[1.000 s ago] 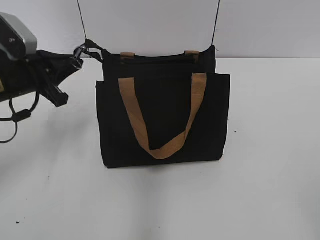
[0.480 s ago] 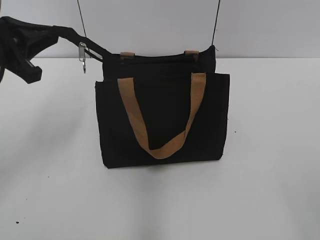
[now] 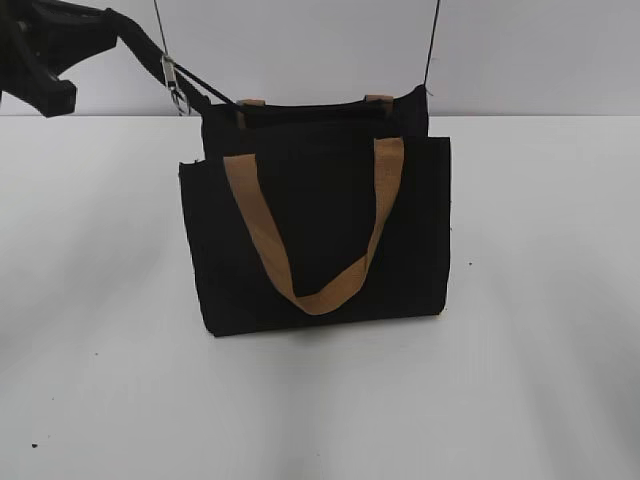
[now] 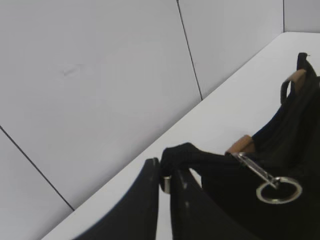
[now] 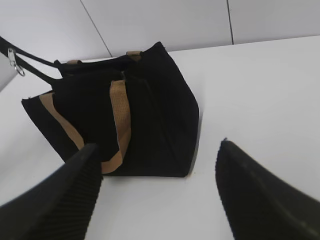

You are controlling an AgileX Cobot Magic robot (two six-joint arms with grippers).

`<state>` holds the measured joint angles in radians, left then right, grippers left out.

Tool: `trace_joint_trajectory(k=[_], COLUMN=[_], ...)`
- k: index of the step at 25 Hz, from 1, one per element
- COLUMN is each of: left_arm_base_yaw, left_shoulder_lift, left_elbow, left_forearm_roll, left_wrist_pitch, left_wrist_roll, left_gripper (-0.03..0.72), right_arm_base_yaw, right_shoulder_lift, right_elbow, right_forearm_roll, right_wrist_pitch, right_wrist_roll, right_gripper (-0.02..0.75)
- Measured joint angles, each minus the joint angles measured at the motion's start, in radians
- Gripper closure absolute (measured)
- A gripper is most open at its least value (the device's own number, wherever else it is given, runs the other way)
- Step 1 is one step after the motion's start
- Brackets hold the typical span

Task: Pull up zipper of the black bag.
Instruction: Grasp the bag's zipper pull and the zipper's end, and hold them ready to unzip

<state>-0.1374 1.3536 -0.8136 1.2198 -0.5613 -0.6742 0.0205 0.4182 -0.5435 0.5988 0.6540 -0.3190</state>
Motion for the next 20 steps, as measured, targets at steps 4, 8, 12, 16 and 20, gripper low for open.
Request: trace_joint_trajectory(k=[4,8,12,16,20], left_arm_base_yaw=[-0.002,-0.006,-0.027,-0.043,-0.044], left_shoulder_lift=[-0.009,-0.011,-0.012,-0.013,-0.016], left_elbow=[-0.009,-0.011,-0.011,-0.012,-0.012], left_forearm_roll=[0.034,0.047,0.048,0.046,0.043], left_wrist_pitch=[0.004,0.004,0.004,0.006,0.008], left_wrist_roll=[-0.053,-0.083,-0.085,-0.085,-0.085], left_gripper=[0.655,0.655,0.655,0.655,0.655], right_arm_base_yaw=[0.002,0.089,0.302,0.509,0.629], right_shoulder_lift=[0.245,0.488,0.664,0.828,0.987], right_elbow=[-0.141,-0.293,-0.378,-0.434,-0.496], right_forearm_roll=[0.086,0.121,0.119,0.117,0.117], right_wrist_pitch=[0.0,-0.011,-0.087,-0.222,-0.348], right_wrist_roll=[-0.216,-0.302,-0.313,-0.313,-0.35], right_gripper=[0.193,0.193,0.193,0.201,0.297])
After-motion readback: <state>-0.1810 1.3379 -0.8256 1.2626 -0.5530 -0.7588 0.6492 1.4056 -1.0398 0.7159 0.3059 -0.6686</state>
